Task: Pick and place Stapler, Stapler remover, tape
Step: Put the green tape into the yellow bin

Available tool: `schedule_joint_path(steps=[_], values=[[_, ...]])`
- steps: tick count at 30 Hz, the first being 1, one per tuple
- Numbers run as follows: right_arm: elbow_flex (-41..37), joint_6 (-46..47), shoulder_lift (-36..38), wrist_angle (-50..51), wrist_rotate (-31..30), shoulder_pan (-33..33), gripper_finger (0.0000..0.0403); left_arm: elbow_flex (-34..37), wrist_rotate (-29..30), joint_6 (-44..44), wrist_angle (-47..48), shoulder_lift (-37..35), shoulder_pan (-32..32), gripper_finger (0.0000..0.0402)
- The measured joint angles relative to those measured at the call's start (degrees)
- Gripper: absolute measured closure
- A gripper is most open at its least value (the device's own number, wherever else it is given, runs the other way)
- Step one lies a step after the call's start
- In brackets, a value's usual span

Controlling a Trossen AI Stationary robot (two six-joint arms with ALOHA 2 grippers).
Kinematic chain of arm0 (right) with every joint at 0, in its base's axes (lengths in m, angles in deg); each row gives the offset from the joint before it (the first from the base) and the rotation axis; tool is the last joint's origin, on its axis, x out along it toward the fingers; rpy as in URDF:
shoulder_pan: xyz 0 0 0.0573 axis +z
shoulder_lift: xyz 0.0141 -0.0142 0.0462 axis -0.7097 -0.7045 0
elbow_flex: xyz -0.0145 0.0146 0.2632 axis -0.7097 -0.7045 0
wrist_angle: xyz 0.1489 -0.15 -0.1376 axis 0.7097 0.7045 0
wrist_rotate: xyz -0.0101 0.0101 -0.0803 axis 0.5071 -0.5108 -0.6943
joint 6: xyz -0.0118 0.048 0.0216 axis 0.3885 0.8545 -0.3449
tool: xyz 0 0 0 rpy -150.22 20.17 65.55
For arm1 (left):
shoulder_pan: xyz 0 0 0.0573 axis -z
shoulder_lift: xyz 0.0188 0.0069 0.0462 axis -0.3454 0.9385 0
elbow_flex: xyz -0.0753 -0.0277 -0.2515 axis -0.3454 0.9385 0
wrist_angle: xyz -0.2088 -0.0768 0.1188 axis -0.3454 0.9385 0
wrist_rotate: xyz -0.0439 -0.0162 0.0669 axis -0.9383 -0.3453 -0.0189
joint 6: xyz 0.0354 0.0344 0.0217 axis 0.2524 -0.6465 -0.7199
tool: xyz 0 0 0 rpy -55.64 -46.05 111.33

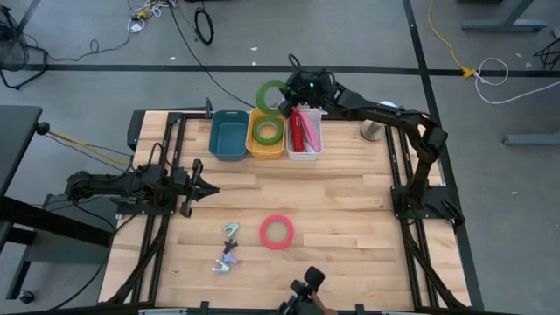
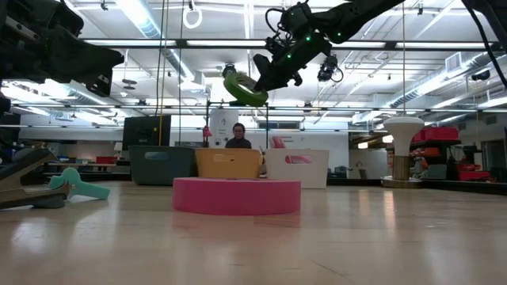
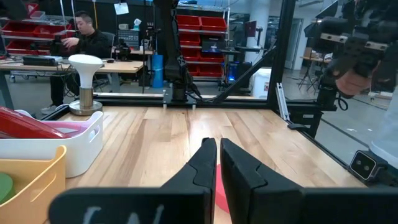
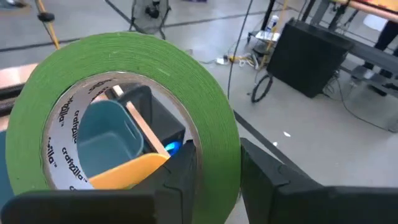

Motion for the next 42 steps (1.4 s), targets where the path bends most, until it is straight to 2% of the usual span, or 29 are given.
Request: schedule_joint_path(steps=[10, 22, 36, 42], values=[[0.1, -0.1, -1.8, -3.1, 4.8, -0.9, 0.0303, 0.0, 0.0, 0.0, 0.0, 0.0, 0.0, 0.0376], [0.1, -0.1, -9.5, -3.5, 10.4, -0.9, 0.0307, 0.0, -0.4, 0.0, 0.0, 0.0, 0.0, 0.0376], [0.0, 0.3, -11.7, 3.8, 9.4, -0.7, 0.0308, 0.0, -0.4, 0.0, 0.0, 0.0, 0.0, 0.0376], [0.0, 0.3, -11.7, 3.8, 9.3, -0.7, 0.0306, 0.0, -0.4, 0.0, 0.0, 0.0, 0.0, 0.0376]])
